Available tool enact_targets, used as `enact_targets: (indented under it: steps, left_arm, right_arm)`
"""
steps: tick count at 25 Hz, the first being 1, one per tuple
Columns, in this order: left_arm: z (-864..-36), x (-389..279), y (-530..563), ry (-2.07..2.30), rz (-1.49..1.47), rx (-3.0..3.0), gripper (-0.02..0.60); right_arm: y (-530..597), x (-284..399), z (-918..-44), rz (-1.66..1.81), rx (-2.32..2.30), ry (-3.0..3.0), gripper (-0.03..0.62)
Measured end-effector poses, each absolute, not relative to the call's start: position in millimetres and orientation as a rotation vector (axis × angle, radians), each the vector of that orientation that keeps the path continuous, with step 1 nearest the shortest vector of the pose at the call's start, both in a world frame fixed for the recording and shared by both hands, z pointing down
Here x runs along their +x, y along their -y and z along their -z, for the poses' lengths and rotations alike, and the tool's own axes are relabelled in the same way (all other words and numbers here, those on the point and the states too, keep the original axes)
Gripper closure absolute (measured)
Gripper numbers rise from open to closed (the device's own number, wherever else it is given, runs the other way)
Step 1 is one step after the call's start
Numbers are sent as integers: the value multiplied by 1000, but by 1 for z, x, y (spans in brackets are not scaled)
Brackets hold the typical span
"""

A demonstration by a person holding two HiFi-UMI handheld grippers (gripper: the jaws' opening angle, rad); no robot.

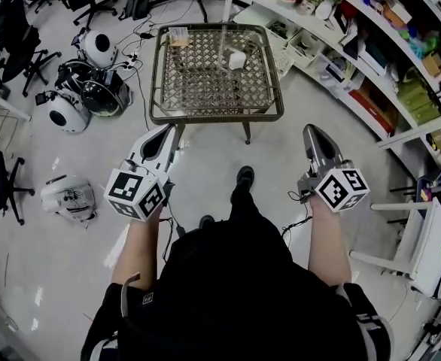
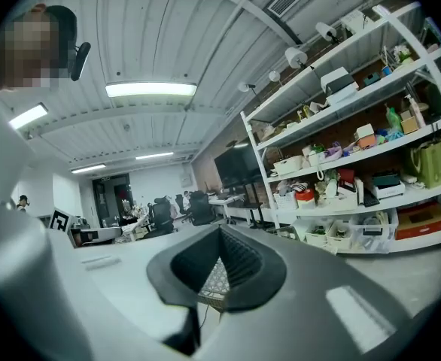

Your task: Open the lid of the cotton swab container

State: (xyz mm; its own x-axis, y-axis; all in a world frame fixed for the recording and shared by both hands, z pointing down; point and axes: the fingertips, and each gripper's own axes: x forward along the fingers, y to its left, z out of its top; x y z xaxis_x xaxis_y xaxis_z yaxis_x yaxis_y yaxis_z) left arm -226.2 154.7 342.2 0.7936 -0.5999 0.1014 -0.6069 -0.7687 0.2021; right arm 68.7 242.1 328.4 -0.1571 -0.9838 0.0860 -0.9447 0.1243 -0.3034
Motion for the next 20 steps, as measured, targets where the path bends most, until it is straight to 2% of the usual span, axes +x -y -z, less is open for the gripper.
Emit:
enact_targets:
  steps: [5,14,20]
  left_arm:
    - [-329,-192,-127,930,30,2780,580]
    - [-342,-96,-47,968,-119,2778,580]
    - [-349,-57,3,1064,-188,2746,578]
  right_arm:
    - [-193,97,-332,462,-1895,-2271,585]
    - [-101,176,-359,537,-1818,-2327,585]
    - [-48,213,-370,572,-1731,-2419,585]
